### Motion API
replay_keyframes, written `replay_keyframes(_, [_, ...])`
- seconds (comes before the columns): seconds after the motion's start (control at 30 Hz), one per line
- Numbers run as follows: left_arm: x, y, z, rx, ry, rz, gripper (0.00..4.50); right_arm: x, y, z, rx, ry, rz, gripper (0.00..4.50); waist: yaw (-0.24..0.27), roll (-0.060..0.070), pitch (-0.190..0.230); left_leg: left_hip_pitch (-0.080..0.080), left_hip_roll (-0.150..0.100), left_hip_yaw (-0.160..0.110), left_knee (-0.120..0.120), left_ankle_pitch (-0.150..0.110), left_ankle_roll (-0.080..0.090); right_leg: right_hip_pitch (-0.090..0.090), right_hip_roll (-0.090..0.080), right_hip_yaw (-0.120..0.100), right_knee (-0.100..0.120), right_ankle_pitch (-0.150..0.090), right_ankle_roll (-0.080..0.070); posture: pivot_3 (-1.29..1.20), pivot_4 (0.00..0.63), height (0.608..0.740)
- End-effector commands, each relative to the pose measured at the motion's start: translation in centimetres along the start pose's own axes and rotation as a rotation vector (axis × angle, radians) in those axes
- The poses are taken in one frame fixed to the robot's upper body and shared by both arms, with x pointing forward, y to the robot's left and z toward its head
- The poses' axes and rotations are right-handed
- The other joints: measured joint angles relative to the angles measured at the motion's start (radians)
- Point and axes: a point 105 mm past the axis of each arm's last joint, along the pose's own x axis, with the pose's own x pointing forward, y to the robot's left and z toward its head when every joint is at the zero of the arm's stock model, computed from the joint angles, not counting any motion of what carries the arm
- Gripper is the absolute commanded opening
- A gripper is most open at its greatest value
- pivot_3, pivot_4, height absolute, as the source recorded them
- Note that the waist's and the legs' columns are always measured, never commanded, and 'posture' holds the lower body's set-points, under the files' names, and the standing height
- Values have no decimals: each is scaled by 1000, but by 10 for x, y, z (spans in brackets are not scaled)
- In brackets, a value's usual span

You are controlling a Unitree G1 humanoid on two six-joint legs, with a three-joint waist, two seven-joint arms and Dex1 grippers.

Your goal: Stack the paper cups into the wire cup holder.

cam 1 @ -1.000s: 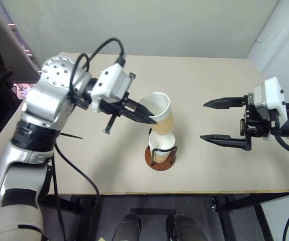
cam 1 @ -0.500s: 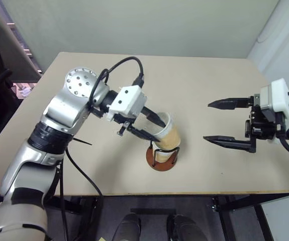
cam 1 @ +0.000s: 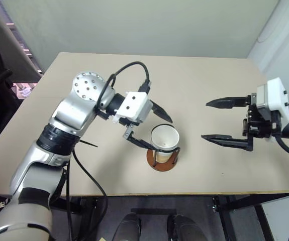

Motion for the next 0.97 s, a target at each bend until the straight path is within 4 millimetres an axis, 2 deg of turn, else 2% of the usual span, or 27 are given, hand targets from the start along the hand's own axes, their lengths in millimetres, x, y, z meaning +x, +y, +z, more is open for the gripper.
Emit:
replay_keyframes(0.03, [-42, 9, 8, -39, -8, 146, 4460, -5, -1, 8, -38, -19, 11, 4500, -1, 0, 0, 0, 0, 0, 0, 0, 0, 0, 0, 0, 0, 0, 0, 0, 150, 740])
replay_keyframes(0.1, [-67, -1, 3, -117, -7, 201, 4460, -8, -1, 2, -26, -6, 32, 4500, -8, 0, 0, -1, 0, 0, 0, 0, 1, -2, 0, 1, 0, 0, 0, 0, 150, 740])
replay_keyframes(0.2, [-116, -32, -20, -337, 25, 345, 4460, -32, -13, -20, 32, 54, -14, 4500, -18, 3, -1, 1, 0, 4, -2, -2, 1, -3, 0, 2, 0, -1, 1, 0, 150, 740])
replay_keyframes(0.27, [-151, -57, -44, -485, 87, 471, 4460, -57, -22, -33, 89, 67, -60, 4500, -17, 3, -1, 1, 1, 4, -2, -3, 1, -3, 0, 2, 0, -3, 1, 0, 150, 740])
replay_keyframes(0.33, [-172, -80, -59, -598, 116, 564, 4460, -80, -28, -47, 145, 85, -109, 4500, -15, 3, -1, 0, 1, 5, -2, -4, 1, -5, -1, 4, 0, -5, -1, 0, 150, 740])
replay_keyframes(0.4, [-176, -93, -67, -647, 129, 596, 4460, -93, -33, -60, 173, 112, -140, 4500, -6, 3, -1, -1, 1, 5, -2, -5, 1, -6, -1, 4, 1, -6, -3, 0, 150, 740])
replay_keyframes(0.5, [-176, -103, -76, -690, 125, 635, 4460, -99, -40, -70, 197, 115, -169, 4500, 2, 3, -1, -1, 1, 5, -2, -6, 2, -6, -1, 3, 3, -7, -6, 0, 150, 740])
replay_keyframes(0.97, [-169, -115, -79, -725, 123, 649, 4460, -80, -43, -75, 198, 94, -111, 4500, -19, 3, -1, 8, 5, 16, -3, -6, 2, -6, -1, 6, 10, -10, -19, 0, 150, 740])
